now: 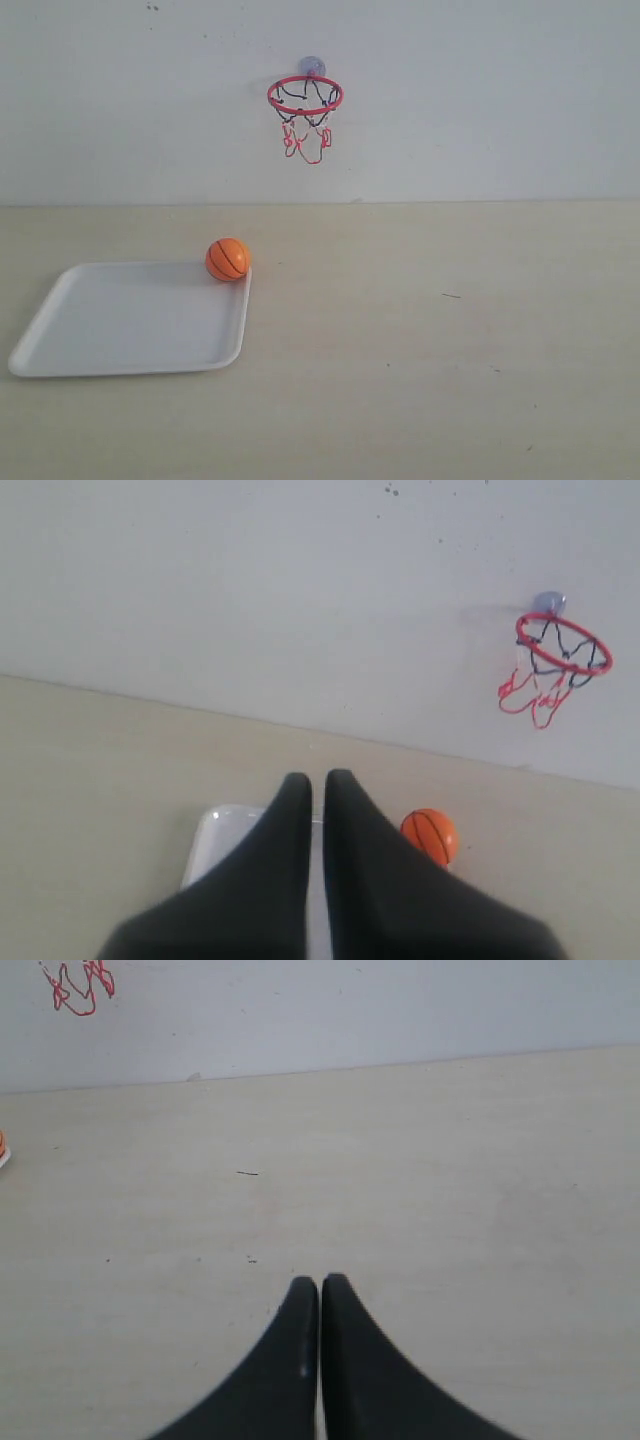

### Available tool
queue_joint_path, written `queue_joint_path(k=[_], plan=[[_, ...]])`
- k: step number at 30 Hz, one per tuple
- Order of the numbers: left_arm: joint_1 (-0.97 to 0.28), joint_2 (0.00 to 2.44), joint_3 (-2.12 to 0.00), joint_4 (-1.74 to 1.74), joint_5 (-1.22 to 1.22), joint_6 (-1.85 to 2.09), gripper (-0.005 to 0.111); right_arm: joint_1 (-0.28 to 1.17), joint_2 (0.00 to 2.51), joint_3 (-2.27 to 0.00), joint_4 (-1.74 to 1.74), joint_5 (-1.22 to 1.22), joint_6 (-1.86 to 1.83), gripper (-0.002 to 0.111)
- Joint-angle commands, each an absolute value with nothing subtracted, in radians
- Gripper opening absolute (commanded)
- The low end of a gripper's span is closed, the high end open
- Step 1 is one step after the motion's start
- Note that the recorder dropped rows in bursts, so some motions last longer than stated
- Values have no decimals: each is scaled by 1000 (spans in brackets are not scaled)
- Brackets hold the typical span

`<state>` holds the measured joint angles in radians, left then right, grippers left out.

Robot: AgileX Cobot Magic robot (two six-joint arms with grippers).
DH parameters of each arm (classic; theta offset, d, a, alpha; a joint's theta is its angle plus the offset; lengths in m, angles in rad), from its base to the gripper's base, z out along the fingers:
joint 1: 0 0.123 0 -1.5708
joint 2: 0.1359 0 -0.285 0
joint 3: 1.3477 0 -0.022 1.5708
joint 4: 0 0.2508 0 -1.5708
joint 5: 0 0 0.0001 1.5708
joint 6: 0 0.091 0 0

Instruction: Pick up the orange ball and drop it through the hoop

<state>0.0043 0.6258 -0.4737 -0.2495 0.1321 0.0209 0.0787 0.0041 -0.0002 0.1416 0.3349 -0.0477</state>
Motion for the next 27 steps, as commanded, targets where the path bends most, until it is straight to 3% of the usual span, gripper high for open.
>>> queue_joint_path(k=[1, 5, 12, 27], plan=[[-1, 682, -523, -336, 82, 39, 4, 101, 0, 0, 145, 333, -51, 0], [-8, 789, -677, -333, 196, 89, 4, 146, 0, 0, 145, 333, -51, 0], [-87, 1147, -1075, -475, 646, 326, 4, 160, 0, 0, 145, 333, -51, 0], [-161, 1776, -1636, -525, 1017, 421, 4, 160, 0, 0, 145, 333, -51, 0]])
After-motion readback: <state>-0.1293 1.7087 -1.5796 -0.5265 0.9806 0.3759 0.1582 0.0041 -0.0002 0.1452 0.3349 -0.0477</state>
